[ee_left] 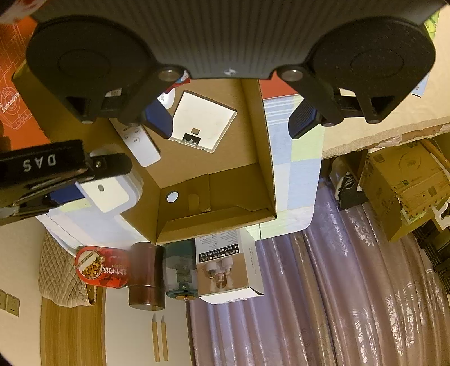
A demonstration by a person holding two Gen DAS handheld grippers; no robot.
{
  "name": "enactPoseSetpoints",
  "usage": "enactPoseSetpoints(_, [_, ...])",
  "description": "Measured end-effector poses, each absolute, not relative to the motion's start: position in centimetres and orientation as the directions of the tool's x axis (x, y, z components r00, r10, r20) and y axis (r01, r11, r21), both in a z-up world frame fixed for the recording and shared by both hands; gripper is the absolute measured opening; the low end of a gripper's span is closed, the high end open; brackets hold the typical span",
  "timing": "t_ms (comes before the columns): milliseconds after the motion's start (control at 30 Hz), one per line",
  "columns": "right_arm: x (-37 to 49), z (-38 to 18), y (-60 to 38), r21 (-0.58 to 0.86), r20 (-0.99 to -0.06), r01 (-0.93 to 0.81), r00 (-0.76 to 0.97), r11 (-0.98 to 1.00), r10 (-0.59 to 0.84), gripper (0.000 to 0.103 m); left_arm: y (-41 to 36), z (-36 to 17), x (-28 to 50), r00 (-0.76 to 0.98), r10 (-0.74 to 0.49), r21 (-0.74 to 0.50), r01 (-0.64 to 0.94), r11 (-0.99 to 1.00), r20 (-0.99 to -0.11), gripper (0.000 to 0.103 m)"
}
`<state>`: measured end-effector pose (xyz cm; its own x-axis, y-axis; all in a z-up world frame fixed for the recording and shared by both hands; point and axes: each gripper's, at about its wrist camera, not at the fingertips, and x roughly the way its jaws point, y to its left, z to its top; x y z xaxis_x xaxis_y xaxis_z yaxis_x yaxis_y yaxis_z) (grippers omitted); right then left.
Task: Organize rigid objects
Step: 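Open the left tool to drop the white tray lid into the box, then open the right tool to drop the night-light into the box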
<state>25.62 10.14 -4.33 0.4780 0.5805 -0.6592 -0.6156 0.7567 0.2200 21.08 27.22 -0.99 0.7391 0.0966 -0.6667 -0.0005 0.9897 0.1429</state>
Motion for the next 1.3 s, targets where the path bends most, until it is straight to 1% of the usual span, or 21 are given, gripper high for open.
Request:
enactPoseSetpoints(800, [27.7, -6.6, 12.7, 0.202, -0.716, -0.621, 0.434, 0.757, 0.547, 0.062, 27.7, -1.6, 20.9, 0.735, 0.095, 0.131, -0.008, 0.991, -0.671, 0.087])
enactPoseSetpoints(900, [28.2, -6.6, 12.9, 0.22, -0.71, -0.627, 0.422, 0.747, 0.564, 0.062, 27.8, -1.6, 20.9, 0.736, 0.093, 0.124, -0.013, 0.992, -0.67, 0.087])
enactPoseSetpoints(1000, [28.1, -6.0, 12.4, 0.232, -0.68, -0.625, 0.444, 0.745, 0.584, 0.062, 27.8, -1.6, 20.8, 0.74, 0.093, 0.118, -0.019, 0.993, -0.666, 0.087])
enactPoseSetpoints(1133, [27.6, -5.0, 10.9, 0.259, -0.641, -0.615, 0.468, 0.745, 0.609, 0.067, 27.6, -1.4, 20.1, 0.746, 0.086, 0.099, -0.027, 0.995, -0.66, 0.087])
enactPoseSetpoints(1300, [26.4, -4.1, 9.1, 0.27, -0.637, -0.593, 0.48, 0.758, 0.603, 0.069, 27.0, -0.9, 18.9, 0.751, 0.077, 0.066, -0.044, 0.997, -0.656, 0.087])
